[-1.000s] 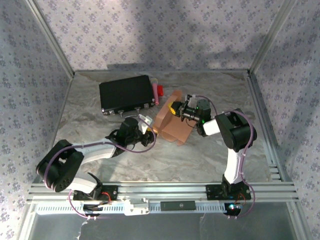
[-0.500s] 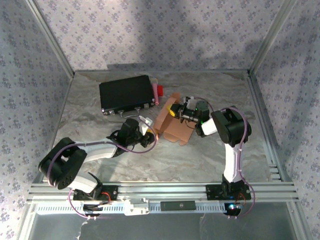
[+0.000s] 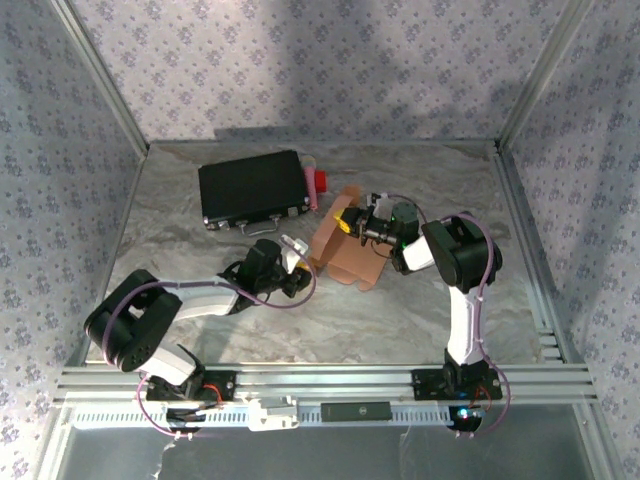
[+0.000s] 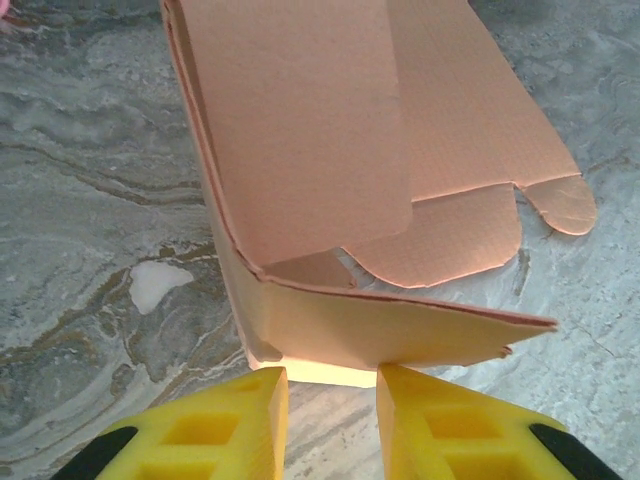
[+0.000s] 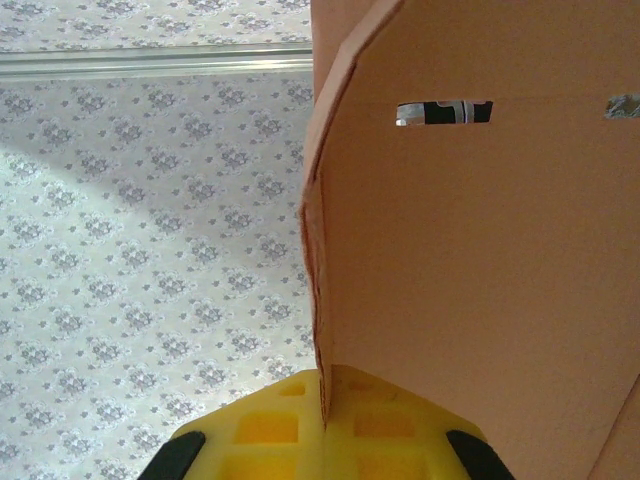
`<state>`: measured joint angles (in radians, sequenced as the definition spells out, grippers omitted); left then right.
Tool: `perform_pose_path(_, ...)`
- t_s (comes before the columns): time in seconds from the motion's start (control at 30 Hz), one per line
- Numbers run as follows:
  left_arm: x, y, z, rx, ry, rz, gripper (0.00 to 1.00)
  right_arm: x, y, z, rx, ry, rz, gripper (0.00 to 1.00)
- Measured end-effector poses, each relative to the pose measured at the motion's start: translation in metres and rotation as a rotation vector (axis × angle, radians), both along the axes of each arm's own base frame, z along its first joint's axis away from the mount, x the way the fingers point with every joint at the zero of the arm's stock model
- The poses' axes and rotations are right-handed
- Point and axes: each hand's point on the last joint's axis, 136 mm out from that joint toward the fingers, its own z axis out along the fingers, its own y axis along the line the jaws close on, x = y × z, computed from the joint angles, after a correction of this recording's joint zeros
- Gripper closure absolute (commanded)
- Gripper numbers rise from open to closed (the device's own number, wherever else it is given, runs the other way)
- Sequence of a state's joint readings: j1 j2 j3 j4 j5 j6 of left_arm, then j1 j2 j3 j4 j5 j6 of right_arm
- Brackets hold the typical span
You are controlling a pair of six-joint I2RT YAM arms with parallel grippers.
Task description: Fold the paper box
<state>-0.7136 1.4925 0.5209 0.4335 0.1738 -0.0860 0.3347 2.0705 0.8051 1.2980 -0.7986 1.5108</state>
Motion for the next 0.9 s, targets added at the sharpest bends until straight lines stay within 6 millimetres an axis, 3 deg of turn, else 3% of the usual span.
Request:
perform_pose_path(0.23, 0.008, 0.001, 0.006, 0.006, -0.065, 0.009, 0.64, 0.000, 0.000, 0.000, 0.000, 0.000, 0.001, 1.00)
perform_pose_path(0.9, 0.016, -0.014, 0.006, -0.051, -0.097, 0.058, 0.68, 0.003, 0.003, 0.003, 0.010, 0.008, -0.012, 1.00)
